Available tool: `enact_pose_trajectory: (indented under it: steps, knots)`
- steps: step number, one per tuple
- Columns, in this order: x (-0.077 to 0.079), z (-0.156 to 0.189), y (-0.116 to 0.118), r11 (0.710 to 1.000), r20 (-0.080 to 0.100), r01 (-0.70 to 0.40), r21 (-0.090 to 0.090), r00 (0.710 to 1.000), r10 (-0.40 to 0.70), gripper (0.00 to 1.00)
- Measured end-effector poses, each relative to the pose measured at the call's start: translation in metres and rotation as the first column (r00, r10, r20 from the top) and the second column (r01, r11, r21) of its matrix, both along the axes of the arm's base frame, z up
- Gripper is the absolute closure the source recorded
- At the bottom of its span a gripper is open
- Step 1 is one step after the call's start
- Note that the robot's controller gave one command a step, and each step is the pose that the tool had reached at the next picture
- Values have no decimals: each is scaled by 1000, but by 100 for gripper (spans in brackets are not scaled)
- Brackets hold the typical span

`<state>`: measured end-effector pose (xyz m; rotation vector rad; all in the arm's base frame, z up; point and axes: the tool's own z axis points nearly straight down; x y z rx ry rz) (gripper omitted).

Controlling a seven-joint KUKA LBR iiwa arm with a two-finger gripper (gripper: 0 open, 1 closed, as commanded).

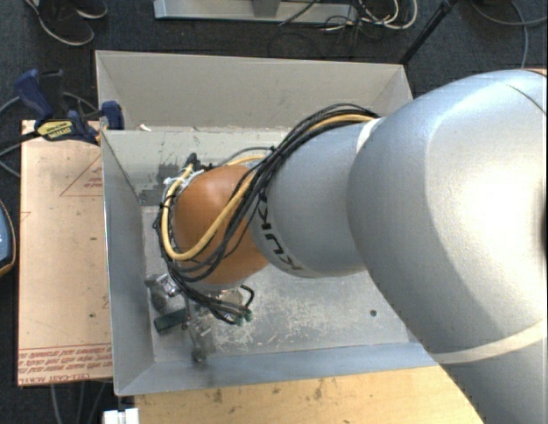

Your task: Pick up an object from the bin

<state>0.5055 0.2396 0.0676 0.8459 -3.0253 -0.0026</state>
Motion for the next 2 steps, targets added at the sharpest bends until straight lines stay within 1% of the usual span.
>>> enact_pose_trajectory:
  steps: [1, 2]
  knots:
    - [1, 1, 0, 1000, 1, 1, 1, 1000, -1, 100]
    - [1, 2, 0, 1000, 2, 3, 1, 1000, -3, 100]
